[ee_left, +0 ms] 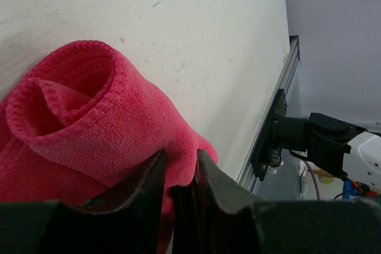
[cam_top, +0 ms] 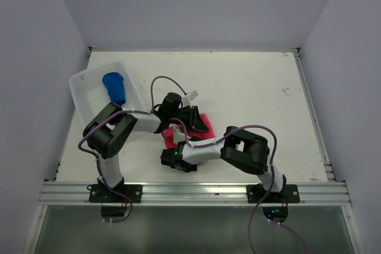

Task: Roll the towels
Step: Roll the towel

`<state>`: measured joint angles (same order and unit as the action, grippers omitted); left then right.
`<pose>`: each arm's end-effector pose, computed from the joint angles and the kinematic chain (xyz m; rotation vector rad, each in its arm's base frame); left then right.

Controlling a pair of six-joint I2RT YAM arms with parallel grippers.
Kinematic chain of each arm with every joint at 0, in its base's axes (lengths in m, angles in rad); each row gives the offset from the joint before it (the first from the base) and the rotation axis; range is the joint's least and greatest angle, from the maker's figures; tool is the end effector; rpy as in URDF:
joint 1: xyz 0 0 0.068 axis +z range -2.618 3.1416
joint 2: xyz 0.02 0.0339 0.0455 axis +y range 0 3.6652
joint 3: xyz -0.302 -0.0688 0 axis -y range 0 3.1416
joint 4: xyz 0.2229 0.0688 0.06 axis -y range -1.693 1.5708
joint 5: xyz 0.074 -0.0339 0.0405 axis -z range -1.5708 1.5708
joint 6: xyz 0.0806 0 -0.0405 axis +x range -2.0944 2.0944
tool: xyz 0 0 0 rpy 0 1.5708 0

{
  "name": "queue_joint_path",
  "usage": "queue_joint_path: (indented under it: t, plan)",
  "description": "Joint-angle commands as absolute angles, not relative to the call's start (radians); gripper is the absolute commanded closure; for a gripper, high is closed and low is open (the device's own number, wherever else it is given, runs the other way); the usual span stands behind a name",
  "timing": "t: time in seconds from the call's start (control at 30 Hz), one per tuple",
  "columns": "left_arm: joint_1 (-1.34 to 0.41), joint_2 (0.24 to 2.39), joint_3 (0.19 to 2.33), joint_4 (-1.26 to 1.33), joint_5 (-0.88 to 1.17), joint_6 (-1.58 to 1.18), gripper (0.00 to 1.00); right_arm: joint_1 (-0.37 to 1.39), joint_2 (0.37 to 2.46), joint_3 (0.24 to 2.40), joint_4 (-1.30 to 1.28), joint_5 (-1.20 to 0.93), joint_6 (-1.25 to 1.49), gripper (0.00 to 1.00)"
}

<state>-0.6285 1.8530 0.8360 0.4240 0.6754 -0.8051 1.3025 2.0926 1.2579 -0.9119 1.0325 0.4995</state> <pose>0.2825 -0.2676 0.1690 0.2353 2.4343 -1.4766 0.1580 0.3138 0.1369 -0.9859 2.0334 -0.9512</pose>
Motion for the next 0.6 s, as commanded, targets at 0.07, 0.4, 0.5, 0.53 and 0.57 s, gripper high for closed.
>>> queue_joint_path:
  t: [0.07,0.4,0.5,0.53,0.57]
  plan:
    - [-0.624,1.879,0.859,0.313,0.6,-0.727,0.7,1.302,1.987,1.206,-0.779,0.933,0.641,0.87]
    - [-0.624,1.908,0.856,0.318,0.598,-0.724,0.71,1.301,1.916,1.172,-0.75,0.916,0.681,0.65]
    - [-0.624,1.917,0.854,0.316,0.592,-0.721,0.71,1.301,1.888,1.161,-0.732,0.884,0.687,0.55]
    - [-0.624,1.921,0.856,0.313,0.588,-0.718,0.71,1.301,1.882,1.157,-0.723,0.87,0.684,0.53]
    - [-0.624,1.922,0.856,0.31,0.586,-0.715,0.71,1.301,1.865,1.154,-0.719,0.868,0.686,0.51]
